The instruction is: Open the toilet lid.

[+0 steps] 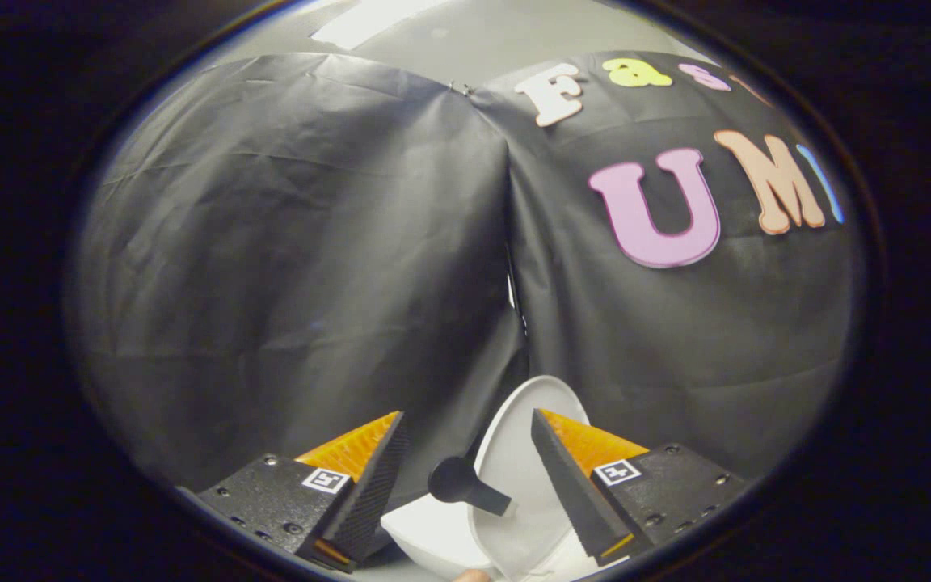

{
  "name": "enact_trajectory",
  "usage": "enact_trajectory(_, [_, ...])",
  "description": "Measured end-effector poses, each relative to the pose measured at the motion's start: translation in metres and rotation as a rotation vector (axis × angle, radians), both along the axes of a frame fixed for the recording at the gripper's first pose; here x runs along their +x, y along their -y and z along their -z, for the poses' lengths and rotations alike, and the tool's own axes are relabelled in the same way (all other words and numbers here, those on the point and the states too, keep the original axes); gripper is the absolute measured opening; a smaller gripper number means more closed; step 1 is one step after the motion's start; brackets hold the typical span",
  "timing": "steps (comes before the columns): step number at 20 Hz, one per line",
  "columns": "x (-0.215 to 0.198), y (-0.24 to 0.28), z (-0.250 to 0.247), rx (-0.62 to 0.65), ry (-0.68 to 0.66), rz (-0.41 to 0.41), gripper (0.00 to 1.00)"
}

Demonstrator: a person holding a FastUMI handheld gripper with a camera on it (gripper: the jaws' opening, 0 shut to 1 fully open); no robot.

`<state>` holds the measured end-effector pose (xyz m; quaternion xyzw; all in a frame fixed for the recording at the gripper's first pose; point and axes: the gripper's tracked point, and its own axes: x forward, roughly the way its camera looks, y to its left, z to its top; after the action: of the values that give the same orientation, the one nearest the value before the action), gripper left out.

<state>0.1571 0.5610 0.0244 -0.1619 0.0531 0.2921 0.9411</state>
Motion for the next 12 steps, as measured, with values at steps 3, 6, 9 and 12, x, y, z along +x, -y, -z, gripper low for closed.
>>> enact_trajectory(3, [-0.005,0.015,-0.026,-0.004,0.053,0.03,0.94])
enact_trajectory(6, [-0.004,0.041,-0.056,-0.006,0.108,0.068,0.94])
enact_trajectory(9, [-0.01,0.077,-0.078,-0.023,0.164,0.115,0.94])
enact_trajectory(12, [-0.018,0.119,-0.1,-0.037,0.222,0.168,0.94])
